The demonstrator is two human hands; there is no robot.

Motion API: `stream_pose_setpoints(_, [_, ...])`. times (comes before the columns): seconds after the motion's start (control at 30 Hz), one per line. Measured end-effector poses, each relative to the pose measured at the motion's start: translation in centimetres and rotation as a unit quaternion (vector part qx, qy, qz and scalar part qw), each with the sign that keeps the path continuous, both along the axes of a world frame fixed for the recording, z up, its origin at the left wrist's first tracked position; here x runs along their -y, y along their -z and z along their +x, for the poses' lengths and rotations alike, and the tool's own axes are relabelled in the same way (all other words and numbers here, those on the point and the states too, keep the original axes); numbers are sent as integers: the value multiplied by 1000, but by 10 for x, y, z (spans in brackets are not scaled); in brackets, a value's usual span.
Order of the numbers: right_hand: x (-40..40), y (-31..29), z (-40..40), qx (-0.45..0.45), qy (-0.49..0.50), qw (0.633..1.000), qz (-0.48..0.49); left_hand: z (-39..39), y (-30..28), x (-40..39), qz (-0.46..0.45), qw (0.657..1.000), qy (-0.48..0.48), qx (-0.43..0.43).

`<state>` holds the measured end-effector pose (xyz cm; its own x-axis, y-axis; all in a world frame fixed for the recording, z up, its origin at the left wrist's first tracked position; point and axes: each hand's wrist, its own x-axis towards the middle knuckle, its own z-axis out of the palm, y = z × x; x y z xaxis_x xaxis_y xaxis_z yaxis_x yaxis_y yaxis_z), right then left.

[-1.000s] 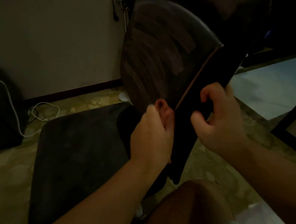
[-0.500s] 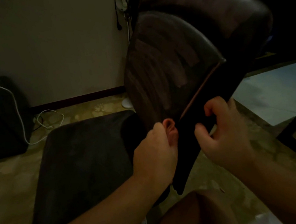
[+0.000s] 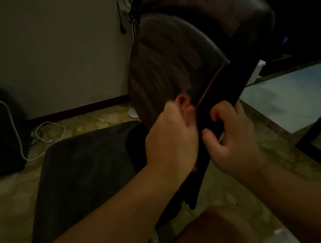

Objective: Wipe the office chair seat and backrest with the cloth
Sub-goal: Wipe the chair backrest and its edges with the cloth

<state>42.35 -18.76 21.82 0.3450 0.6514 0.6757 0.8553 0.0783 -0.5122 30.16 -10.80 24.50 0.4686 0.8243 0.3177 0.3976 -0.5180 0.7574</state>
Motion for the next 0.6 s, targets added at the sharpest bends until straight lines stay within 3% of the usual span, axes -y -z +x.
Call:
stream_pose_setpoints(0.1, [3,1,5,-10,-29,999,10,18,-21,2,36,999,-4,4])
stream_pose_setpoints(0.3, [13,8,8,11,-39,999,4,-13,12,11,17,998,22,-63])
stream_pose_setpoints(0.47, [7,1,5,-25,-86,996,7,13,-37,3,61,998,15,-11])
stream_pose_setpoints(0.6, [15,5,12,-4,-77,997,-4,6,-9,9,33,998,30,-41])
